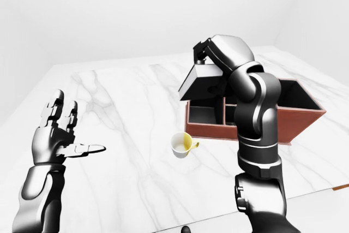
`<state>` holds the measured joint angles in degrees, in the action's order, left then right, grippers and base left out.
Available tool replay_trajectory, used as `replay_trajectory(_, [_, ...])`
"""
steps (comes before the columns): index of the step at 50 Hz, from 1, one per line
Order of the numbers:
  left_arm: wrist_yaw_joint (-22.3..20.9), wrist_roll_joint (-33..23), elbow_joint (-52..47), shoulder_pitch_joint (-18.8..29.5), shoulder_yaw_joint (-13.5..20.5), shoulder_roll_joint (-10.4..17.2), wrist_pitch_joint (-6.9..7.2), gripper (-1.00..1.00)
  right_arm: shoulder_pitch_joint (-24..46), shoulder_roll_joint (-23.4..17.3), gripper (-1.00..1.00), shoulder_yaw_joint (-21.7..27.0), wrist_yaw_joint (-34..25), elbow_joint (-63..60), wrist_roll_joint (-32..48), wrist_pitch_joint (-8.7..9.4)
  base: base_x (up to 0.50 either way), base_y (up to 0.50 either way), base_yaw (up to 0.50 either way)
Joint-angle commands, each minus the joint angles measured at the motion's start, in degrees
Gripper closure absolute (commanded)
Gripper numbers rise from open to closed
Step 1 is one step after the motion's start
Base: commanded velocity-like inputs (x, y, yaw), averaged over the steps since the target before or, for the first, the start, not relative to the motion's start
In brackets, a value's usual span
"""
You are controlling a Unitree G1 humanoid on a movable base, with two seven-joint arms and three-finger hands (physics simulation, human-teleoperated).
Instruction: Pick up the book and place it in the caddy.
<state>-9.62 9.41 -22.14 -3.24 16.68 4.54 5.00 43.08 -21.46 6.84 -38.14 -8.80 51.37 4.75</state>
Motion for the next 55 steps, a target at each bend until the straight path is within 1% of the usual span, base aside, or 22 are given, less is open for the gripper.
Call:
replay_trajectory(1, [0.63, -0.67, 0.81, 0.51, -1.09, -0.04, 0.00, -1.00, 0.99, -5.32, 1.00, 2.96, 3.01, 6.14, -0.63, -1.12, 0.00, 0.00, 0.00])
replay_trajectory(3, [0.72, -0.77, 0.92, 0.57, -1.21, -0.02, 0.00, -1.00, 1.33, -5.73, 1.00, 2.87, 3.45, 7.32, -0.16, -1.42, 0.00, 0.00, 0.00])
replay_trajectory(4, [0.83, -0.84, 0.86, 0.66, -1.31, -0.03, 0.00, -1.00, 1.57, -6.10, 1.00, 2.76, 4.47, 8.77, 0.32, -2.27, 0.00, 0.00, 0.00])
replay_trajectory(6, [0.94, -0.90, 0.81, 0.75, -1.42, -0.01, 0.00, -1.00, 1.68, -6.19, 1.00, 2.74, 4.94, 9.70, 0.58, -2.84, 0.00, 0.00, 0.00])
replay_trajectory(11, [1.26, -1.20, 1.26, 1.14, -1.74, 0.02, 0.00, -1.00, 2.52, -7.50, 1.00, 2.78, 7.54, 13.80, 2.32, -5.40, 0.00, 0.00, 0.00])
replay_trajectory(16, [1.52, -1.30, 1.06, 1.18, -1.96, 0.04, 0.00, -1.00, 2.86, -8.13, 1.00, 3.12, 8.29, 15.80, 2.67, -6.02, 0.00, 0.00, 0.00])
replay_trajectory(17, [1.58, -1.34, 1.16, 1.24, -1.97, 0.04, 0.00, -1.00, 3.18, -8.54, 1.00, 2.99, 9.20, 17.05, 2.93, -6.88, 0.00, 0.00, 0.00])
replay_trajectory(22, [1.88, -1.56, 1.90, 1.73, -1.94, 0.21, 0.00, -1.00, 3.29, -8.53, 1.00, 2.69, 11.14, 19.55, 3.67, -8.08, 0.00, 0.00, 0.00])
replay_trajectory(26, [2.26, -1.74, 2.09, 2.05, -1.91, 0.46, 0.00, -1.00, 3.30, -8.82, 1.00, 2.37, 12.57, 21.81, 3.88, -9.75, 0.00, 0.00, 0.00])
replay_trajectory(37, [2.76, -2.19, 1.75, 2.10, -2.36, 0.33, 0.00, -1.00, 4.26, -10.52, 1.00, 2.51, 16.20, 28.35, 4.29, -9.75, 0.00, 0.00, 0.00])
replay_trajectory(43, [2.86, -2.50, 1.93, 2.09, -2.61, 0.20, 0.00, -1.00, 5.06, -11.93, 1.00, 2.54, 19.14, 32.81, 4.95, -9.75, 0.00, 0.00, 0.00])
replay_trajectory(55, [3.10, -2.65, 3.03, 2.40, -2.92, 0.23, 0.00, -1.00, 5.51, -13.44, 1.00, 2.44, 21.52, 36.57, 5.87, -9.75, 0.00, 0.00, 0.00])
